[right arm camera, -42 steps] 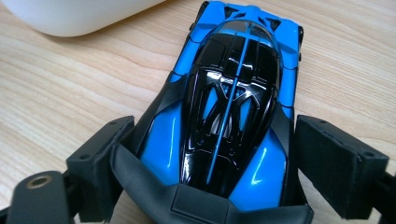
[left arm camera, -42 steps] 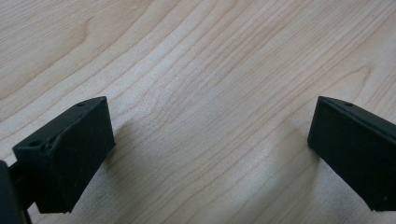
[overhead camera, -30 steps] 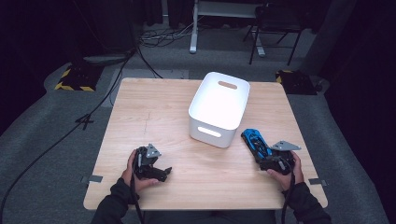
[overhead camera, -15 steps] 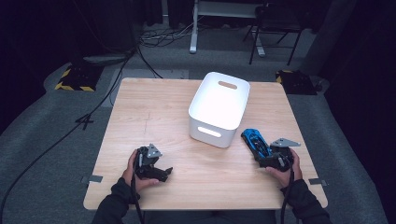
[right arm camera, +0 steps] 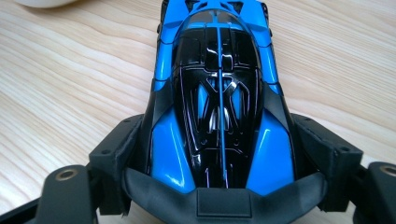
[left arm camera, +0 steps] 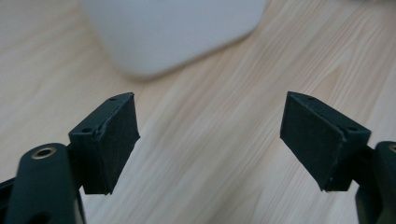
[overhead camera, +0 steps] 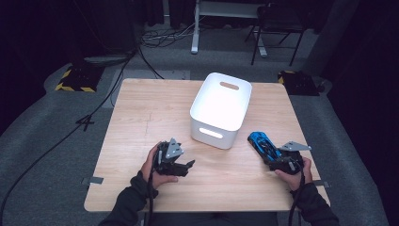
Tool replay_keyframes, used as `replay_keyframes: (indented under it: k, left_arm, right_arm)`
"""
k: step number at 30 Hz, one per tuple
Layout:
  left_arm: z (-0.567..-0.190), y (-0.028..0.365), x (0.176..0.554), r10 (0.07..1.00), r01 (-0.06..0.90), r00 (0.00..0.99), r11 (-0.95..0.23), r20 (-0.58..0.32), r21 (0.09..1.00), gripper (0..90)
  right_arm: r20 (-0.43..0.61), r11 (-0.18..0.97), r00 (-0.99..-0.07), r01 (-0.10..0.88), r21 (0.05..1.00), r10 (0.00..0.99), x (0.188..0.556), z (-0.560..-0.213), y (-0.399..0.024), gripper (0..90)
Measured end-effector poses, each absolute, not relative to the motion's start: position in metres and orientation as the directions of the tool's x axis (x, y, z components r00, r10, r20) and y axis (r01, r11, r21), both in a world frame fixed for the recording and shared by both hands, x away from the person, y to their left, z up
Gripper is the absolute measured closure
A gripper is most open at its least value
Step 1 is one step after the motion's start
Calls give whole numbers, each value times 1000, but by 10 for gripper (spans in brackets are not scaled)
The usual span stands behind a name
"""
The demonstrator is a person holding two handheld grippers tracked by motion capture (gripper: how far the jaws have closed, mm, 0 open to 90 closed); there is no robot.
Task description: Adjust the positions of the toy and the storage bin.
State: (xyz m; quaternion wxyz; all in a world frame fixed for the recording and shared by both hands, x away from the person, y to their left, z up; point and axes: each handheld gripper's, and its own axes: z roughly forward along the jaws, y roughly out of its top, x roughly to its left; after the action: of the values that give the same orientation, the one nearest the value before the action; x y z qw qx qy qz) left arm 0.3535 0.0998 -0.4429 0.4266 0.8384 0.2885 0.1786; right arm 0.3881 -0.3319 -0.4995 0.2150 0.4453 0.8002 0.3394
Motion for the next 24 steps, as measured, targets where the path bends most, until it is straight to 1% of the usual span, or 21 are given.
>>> replay_keyframes:
  k: [2, 5, 7, 8, 10, 11, 13, 15, 16, 17, 18, 20, 22, 23, 24]
  left_arm:
    - [-427, 87, 354, 609, 292, 792, -449, 50, 844, 198]
    - [-406, 64, 354, 588, 248, 806, -436, 66, 865, 206]
    - [-393, 47, 356, 570, 208, 815, -457, 105, 865, 206]
    - [-387, 38, 357, 565, 198, 818, -452, 107, 870, 210]
    - [-374, 14, 364, 563, 169, 814, -463, 142, 870, 231]
    - [-374, 14, 364, 563, 169, 814, -463, 142, 870, 241]
    - [-370, -5, 373, 574, 197, 812, -445, 109, 874, 254]
    - [-369, -19, 381, 574, 211, 813, -449, 99, 868, 253]
    - [-369, -26, 384, 578, 214, 808, -468, 114, 857, 253]
    - [-369, -35, 390, 593, 216, 792, -499, 149, 839, 253]
    - [-369, -35, 390, 593, 216, 792, -499, 149, 839, 253]
    - [-372, -42, 398, 609, 247, 783, -494, 130, 834, 259]
    - [-376, -48, 406, 617, 274, 779, -491, 109, 827, 300]
    - [-377, -50, 407, 623, 287, 775, -494, 105, 821, 300]
    - [-381, -54, 411, 624, 297, 771, -529, 127, 795, 317]
  right_arm:
    - [-35, 356, -493, 577, 735, 870, 386, -500, -343, 244]
    - [-37, 350, -481, 581, 735, 876, 384, -499, -346, 244]
    - [-47, 347, -468, 580, 737, 882, 383, -500, -352, 244]
    - [-45, 337, -457, 583, 740, 889, 383, -500, -355, 244]
    - [-37, 317, -435, 592, 741, 900, 384, -500, -366, 244]
    - [-37, 317, -435, 592, 741, 900, 384, -500, -366, 244]
    - [-20, 296, -425, 597, 746, 905, 385, -501, -374, 243]
    - [-22, 298, -424, 596, 746, 905, 384, -501, -373, 244]
    - [-23, 299, -425, 597, 745, 905, 384, -501, -373, 243]
    - [-20, 296, -425, 595, 747, 905, 385, -502, -374, 243]
    - [-20, 296, -425, 595, 747, 905, 385, -502, -374, 243]
    - [-21, 296, -424, 595, 748, 905, 385, -502, -374, 243]
    - [-20, 294, -423, 594, 749, 906, 384, -502, -374, 243]
    - [-20, 294, -423, 594, 749, 906, 384, -502, -374, 243]
    - [-19, 293, -423, 594, 749, 906, 384, -502, -374, 243]
